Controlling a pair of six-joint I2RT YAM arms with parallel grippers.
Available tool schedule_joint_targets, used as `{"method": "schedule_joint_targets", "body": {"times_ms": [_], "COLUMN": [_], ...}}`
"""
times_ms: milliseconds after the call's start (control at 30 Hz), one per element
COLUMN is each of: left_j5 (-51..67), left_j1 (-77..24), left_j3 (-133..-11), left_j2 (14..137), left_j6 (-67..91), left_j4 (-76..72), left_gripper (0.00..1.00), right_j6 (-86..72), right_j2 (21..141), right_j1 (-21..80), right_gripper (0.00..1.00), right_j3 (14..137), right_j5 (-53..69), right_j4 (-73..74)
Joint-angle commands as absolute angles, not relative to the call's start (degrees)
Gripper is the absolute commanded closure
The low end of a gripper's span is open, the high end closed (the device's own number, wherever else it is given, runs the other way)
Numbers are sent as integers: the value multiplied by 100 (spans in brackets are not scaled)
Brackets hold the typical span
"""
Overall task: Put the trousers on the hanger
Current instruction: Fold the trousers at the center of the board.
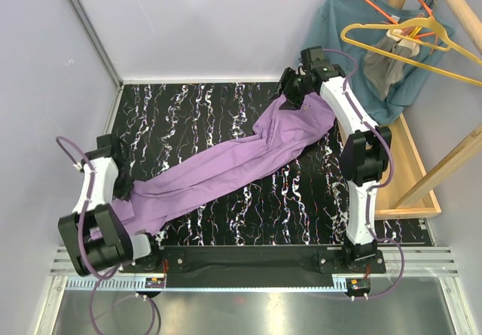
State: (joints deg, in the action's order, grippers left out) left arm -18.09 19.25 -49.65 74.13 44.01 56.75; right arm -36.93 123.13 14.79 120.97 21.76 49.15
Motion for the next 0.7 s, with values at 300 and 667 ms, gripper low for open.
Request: {"method": "schedule_joint_targets", "body": {"times_ms": [300,667], "left_j5": [-2557,-3576], "left_j1": [1951,1855], "left_j3": [-5879,-6724], "left_j2": [5292,4773], "left_j6": [5045,5484], "left_j4": [7338,8577], "left_gripper": [100,100], "right_j6": [-4324,-4298], "right_j2": [13305,13474], "right_j1": [1406,1073], "right_gripper": [40,40], "right_j3": [12989,13122], "right_j5": [2698,2655], "right_j4": [4615,4693]}}
